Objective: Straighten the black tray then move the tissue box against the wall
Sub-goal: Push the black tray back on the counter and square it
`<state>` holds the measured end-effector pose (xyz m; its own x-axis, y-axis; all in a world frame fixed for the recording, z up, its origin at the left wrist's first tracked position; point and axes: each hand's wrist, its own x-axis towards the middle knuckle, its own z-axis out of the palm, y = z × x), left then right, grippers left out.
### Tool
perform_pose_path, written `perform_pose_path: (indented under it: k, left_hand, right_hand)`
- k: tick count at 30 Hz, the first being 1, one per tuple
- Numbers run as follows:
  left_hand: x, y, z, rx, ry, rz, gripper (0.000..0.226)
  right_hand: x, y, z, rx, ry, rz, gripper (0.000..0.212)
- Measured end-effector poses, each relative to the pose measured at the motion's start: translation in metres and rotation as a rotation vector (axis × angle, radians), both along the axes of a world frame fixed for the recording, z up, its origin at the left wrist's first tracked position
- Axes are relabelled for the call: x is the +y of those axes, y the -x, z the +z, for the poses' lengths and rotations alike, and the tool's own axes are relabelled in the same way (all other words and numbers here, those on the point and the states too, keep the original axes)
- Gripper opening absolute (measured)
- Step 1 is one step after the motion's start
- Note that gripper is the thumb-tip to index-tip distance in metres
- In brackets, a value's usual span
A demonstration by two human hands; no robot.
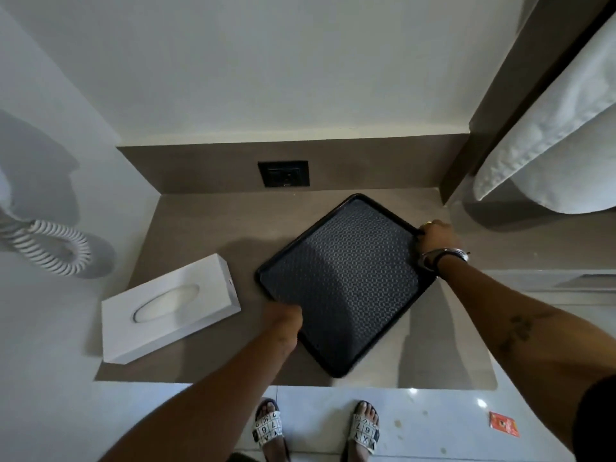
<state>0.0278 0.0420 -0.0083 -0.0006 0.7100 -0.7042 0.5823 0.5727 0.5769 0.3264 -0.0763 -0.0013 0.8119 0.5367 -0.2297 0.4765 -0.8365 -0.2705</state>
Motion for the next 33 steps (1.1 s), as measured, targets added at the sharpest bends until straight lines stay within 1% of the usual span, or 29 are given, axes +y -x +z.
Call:
perform_pose_path:
  k: [1, 3, 4, 6, 8, 10, 12, 17, 18, 20, 21, 22, 23, 24, 25, 27, 29, 31, 33]
  left_hand:
    - [0.014, -0.003, 0.007, -0.014, -0.065, -0.044, 0.034]
    - [0.048, -0.009, 0.018, -0.015, -0.201, -0.160, 0.014]
    - [0.064, -0.012, 0.021, -0.002, -0.244, -0.218, 0.011]
    - [0.089, -0.016, 0.019, 0.040, -0.289, -0.297, 0.028]
    - [0.107, -0.019, 0.019, 0.097, -0.329, -0.356, 0.032]
    - [0.119, -0.019, 0.010, 0.139, -0.346, -0.396, 0.028]
    - [0.124, -0.015, 0.003, 0.145, -0.320, -0.388, 0.014]
    - [0.126, -0.008, -0.007, 0.136, -0.369, -0.371, 0.009]
    - [0.124, -0.007, -0.008, 0.138, -0.385, -0.373, 0.010]
    - [0.119, -0.006, -0.004, 0.154, -0.441, -0.389, 0.020]
    - [0.115, -0.006, 0.000, 0.196, -0.492, -0.423, 0.018]
    - [0.109, -0.005, 0.001, 0.260, -0.556, -0.484, 0.012]
    - [0.101, -0.004, 0.002, 0.331, -0.633, -0.545, 0.020]
    - [0.091, -0.001, -0.001, 0.393, -0.691, -0.610, 0.038]
    - [0.077, 0.003, -0.003, 0.394, -0.716, -0.668, 0.054]
    - [0.045, 0.016, -0.010, 0.289, -0.746, -0.781, 0.073]
    - [0.013, 0.036, -0.020, 0.231, -0.805, -0.920, 0.081]
    - [-0.005, 0.055, -0.032, 0.243, -0.859, -1.050, 0.085]
    - [-0.012, 0.068, -0.045, 0.272, -0.858, -1.149, 0.087]
  right_hand:
    - [-0.010, 0.002, -0.004, 0.016, -0.038, -0.043, 0.022]
    - [-0.029, 0.017, -0.010, 0.057, -0.088, -0.118, 0.019]
    - [-0.035, 0.028, -0.013, 0.072, -0.111, -0.154, 0.018]
    - [-0.047, 0.054, -0.023, 0.106, -0.146, -0.212, 0.016]
    - [-0.050, 0.076, -0.033, 0.117, -0.194, -0.275, 0.014]
    - [-0.047, 0.094, -0.041, 0.111, -0.229, -0.322, 0.014]
    - [-0.043, 0.105, -0.045, 0.087, -0.253, -0.353, 0.016]
    - [-0.036, 0.111, -0.045, 0.034, -0.229, -0.301, 0.019]
    - [-0.036, 0.112, -0.044, 0.025, -0.213, -0.288, 0.020]
    - [-0.037, 0.117, -0.042, -0.013, -0.167, -0.270, 0.025]
    - [-0.039, 0.120, -0.040, -0.041, -0.142, -0.267, 0.030]
    - [-0.040, 0.124, -0.037, -0.069, -0.118, -0.267, 0.036]
    - [-0.041, 0.130, -0.034, -0.100, -0.106, -0.261, 0.043]
    - [-0.043, 0.136, -0.032, -0.131, -0.110, -0.243, 0.051]
    - [-0.044, 0.145, -0.030, -0.163, -0.122, -0.205, 0.058]
    - [-0.046, 0.166, -0.031, -0.207, -0.131, -0.080, 0.069]
    - [-0.049, 0.192, -0.039, -0.193, -0.111, 0.057, 0.077]
    - [-0.052, 0.216, -0.051, -0.162, -0.077, 0.180, 0.081]
    - [-0.054, 0.231, -0.065, -0.129, -0.022, 0.260, 0.084]
